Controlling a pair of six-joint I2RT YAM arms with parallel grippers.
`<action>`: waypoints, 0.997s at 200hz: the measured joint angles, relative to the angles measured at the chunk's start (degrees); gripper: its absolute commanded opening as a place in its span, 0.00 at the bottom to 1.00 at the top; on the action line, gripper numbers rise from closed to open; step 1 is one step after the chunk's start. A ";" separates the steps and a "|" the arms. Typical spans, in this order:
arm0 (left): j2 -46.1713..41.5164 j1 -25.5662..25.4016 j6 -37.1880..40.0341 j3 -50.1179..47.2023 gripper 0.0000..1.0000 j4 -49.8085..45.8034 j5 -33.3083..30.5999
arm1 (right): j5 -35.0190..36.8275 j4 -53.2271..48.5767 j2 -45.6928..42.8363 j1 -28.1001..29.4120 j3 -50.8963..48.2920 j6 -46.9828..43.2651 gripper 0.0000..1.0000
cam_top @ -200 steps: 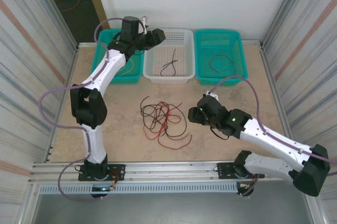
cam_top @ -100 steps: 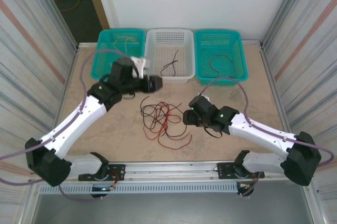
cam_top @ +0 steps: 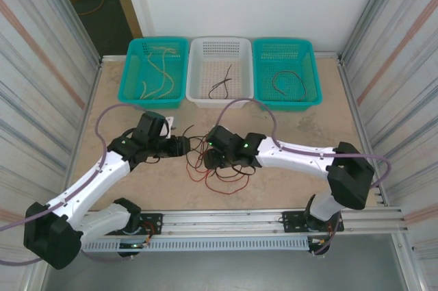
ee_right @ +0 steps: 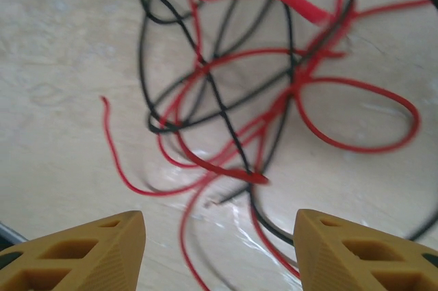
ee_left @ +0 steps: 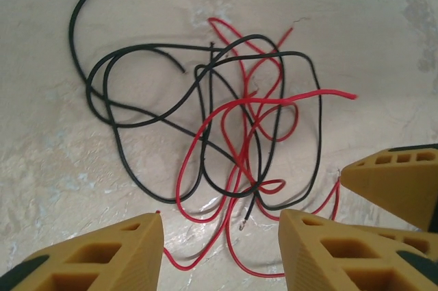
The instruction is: Untangle the cables
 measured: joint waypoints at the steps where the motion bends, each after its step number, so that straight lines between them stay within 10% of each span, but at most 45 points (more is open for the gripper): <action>1: 0.00 0.04 -0.04 -0.13 0.48 0.02 0.09 | 0.02 0.04 0.13 0.02 0.22 0.00 0.56; 134: -2.34 1.18 -6.10 -7.48 0.47 3.48 2.47 | 1.20 5.40 7.58 -8.52 6.10 1.92 0.50; 199: -1.92 1.18 -7.30 -8.39 0.49 4.83 3.13 | -2.69 8.22 9.16 -9.44 7.50 1.46 0.06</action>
